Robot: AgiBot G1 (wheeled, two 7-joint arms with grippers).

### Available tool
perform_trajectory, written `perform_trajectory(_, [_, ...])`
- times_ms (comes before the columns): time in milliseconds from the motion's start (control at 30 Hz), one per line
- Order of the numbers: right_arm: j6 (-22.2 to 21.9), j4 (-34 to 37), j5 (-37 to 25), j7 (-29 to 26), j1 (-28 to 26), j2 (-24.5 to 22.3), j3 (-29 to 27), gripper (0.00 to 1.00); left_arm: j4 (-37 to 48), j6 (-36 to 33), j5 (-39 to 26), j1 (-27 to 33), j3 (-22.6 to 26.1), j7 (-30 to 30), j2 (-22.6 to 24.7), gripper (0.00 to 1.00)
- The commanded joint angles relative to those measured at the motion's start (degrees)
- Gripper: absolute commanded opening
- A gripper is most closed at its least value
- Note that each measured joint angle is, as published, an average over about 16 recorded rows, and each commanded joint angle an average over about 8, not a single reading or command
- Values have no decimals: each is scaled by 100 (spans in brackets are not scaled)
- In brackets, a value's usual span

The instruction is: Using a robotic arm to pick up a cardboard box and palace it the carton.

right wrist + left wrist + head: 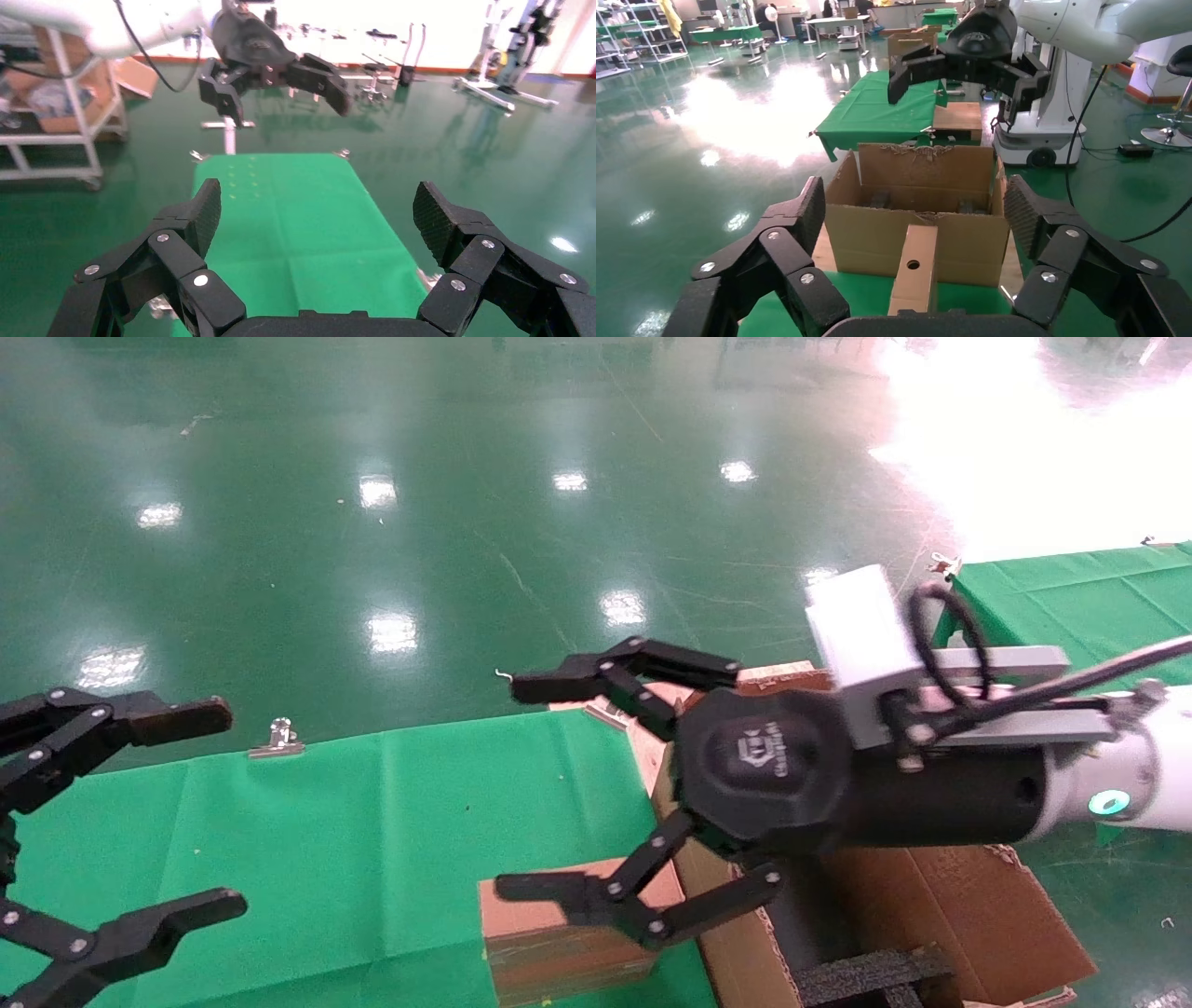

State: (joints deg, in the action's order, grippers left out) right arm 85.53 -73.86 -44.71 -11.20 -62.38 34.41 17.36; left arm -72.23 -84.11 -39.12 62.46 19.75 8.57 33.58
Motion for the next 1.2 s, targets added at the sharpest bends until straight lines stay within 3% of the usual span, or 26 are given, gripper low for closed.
perform_trajectory(33, [-5, -7, -41, -3, 2, -24, 13, 100, 0, 0, 0, 0, 0, 0, 0, 0])
perform_trajectory(267, [75, -36, -1112, -70, -404, -17, 448, 100, 1, 0, 0, 0, 1, 0, 0, 0])
perform_trajectory(567, [378, 96, -2750, -243, -1335, 490, 1307, 100, 1, 0, 1, 1, 1, -1, 0, 0])
perform_trajectory(1067, [420, -61, -4295, -604, -2229, 1354, 2539, 100, 1, 0, 1, 1, 2, -1, -1, 0])
perform_trajectory(1100, [423, -71, -4375, -616, -2276, 1394, 2619, 100, 1, 0, 1, 1, 2, -1, -1, 2])
perform_trajectory(1200, [423, -95, -4584, -630, -2397, 1497, 2850, 100, 1, 0, 1, 1, 3, -1, -1, 38])
